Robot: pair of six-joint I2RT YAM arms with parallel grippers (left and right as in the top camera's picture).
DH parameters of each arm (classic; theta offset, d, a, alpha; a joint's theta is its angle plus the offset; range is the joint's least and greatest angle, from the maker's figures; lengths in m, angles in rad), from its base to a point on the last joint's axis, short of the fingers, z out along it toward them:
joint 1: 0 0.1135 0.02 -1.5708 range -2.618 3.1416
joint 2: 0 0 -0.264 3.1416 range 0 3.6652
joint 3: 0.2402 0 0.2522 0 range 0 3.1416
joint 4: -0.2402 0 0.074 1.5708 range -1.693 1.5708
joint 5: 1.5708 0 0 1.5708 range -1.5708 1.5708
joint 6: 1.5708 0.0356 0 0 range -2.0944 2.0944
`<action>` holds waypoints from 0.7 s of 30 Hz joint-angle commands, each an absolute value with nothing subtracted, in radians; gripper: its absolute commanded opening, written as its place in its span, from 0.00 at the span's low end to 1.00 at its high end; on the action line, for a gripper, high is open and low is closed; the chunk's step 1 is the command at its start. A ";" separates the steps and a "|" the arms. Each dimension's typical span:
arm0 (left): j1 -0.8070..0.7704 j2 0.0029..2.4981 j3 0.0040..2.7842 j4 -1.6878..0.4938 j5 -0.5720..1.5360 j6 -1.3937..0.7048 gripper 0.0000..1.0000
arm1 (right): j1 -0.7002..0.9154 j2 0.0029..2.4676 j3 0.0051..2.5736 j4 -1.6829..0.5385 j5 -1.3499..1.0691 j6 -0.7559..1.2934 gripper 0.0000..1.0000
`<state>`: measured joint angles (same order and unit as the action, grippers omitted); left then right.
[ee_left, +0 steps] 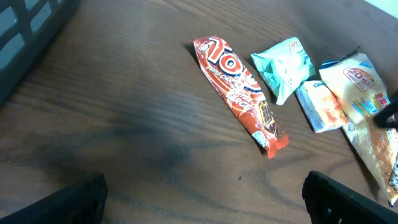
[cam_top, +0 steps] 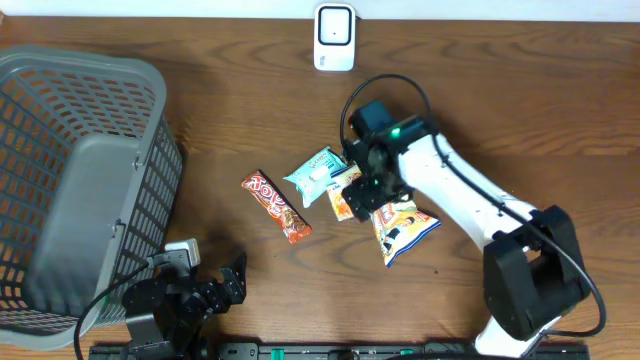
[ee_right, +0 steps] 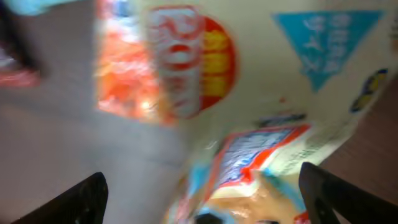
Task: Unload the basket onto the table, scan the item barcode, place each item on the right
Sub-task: 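Reach the right gripper to the yellow snack bag and grasp it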
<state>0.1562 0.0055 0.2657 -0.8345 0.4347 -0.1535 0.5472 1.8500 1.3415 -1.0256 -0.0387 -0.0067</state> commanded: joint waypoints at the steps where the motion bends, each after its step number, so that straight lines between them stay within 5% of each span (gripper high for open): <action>1: 0.158 0.004 0.264 -0.837 0.429 -0.155 0.98 | 0.575 1.839 1.213 -0.928 0.167 0.067 0.89; 4: 0.158 0.004 0.264 -0.837 0.429 -0.155 0.98 | 0.575 1.839 1.103 -0.795 0.224 0.066 0.88; 5: 0.158 0.004 0.264 -0.837 0.429 -0.155 0.98 | 0.574 1.839 1.053 -0.732 0.255 0.065 0.71; 6: 0.158 0.004 0.264 -0.837 0.429 -0.155 0.98 | 0.574 1.841 1.016 -0.681 0.281 0.066 0.39; 7: 0.158 0.004 0.264 -0.837 0.429 -0.155 0.98 | 0.574 1.843 0.988 -0.643 0.305 0.066 0.24; 11: 0.158 0.004 0.264 -0.837 0.429 -0.155 0.98 | 0.574 1.858 0.905 -0.555 0.333 0.056 0.01; 21: 0.158 0.004 0.264 -0.837 0.429 -0.155 0.98 | 0.480 1.853 1.205 -1.006 -0.509 -0.134 0.01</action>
